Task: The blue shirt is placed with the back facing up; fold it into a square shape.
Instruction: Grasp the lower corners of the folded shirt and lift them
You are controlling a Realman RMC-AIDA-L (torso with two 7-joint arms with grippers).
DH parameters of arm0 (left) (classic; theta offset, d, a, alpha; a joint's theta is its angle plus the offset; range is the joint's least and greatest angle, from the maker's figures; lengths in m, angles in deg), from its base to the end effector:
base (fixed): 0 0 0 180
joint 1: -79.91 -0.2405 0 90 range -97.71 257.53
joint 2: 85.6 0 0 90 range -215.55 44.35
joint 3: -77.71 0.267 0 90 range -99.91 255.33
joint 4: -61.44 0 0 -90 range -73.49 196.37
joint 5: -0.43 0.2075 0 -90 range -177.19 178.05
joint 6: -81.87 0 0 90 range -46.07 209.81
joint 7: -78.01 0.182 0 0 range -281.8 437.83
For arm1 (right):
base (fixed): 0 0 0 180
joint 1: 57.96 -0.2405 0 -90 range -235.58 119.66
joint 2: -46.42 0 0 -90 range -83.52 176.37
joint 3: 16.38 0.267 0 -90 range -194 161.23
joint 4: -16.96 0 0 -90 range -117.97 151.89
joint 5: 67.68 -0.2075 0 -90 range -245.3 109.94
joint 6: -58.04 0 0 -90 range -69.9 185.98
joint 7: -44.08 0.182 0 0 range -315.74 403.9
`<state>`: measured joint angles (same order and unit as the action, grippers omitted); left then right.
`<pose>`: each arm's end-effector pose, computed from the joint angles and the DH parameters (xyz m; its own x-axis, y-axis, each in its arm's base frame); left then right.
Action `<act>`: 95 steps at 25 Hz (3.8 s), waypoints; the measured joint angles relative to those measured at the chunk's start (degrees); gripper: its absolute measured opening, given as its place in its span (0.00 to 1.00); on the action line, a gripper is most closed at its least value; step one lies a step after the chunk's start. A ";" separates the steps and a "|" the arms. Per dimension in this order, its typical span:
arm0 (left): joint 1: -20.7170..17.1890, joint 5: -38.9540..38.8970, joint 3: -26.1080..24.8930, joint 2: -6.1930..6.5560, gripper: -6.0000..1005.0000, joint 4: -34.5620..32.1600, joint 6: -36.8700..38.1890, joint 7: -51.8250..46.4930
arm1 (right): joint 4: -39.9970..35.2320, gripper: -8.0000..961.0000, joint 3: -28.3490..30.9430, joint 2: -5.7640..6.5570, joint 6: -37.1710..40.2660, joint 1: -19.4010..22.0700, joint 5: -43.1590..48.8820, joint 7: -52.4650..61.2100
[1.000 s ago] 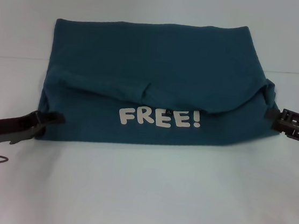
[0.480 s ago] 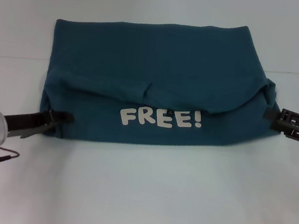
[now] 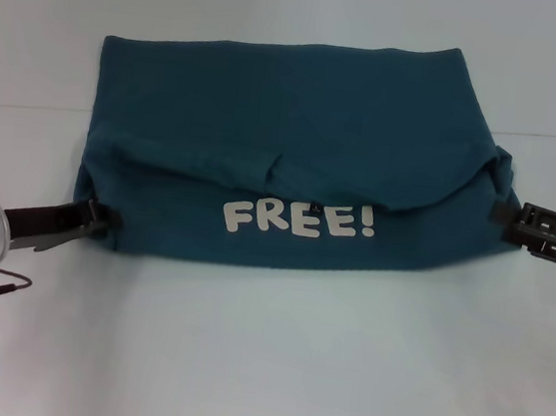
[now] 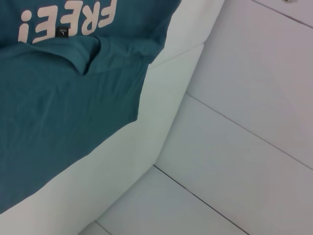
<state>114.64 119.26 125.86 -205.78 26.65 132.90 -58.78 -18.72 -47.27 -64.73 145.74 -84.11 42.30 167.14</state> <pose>-0.3009 0.4250 -0.0524 0.1013 0.7758 0.6228 0.9939 -0.0520 -0.0970 0.3107 0.3587 0.0462 0.1125 -0.7501 -0.6517 -0.9371 -0.2982 0.1814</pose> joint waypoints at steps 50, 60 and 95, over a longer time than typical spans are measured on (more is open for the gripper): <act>0.51 -0.62 -1.48 0.99 0.06 -2.52 6.98 -1.73 | -1.94 0.82 -11.03 -0.97 -30.09 -14.99 34.46 4.41; 0.48 -0.62 -1.48 0.99 0.06 -2.41 6.97 -1.73 | -0.84 0.82 -12.64 -0.90 -27.61 -14.64 34.52 4.02; -0.69 1.67 -1.53 3.13 0.05 -4.55 20.12 -3.65 | -9.53 0.01 -12.19 0.02 -12.00 -12.60 38.27 12.75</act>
<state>113.94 120.94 124.33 -202.65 22.10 153.03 -62.42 -28.25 -59.46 -64.71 133.74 -96.71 80.57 179.89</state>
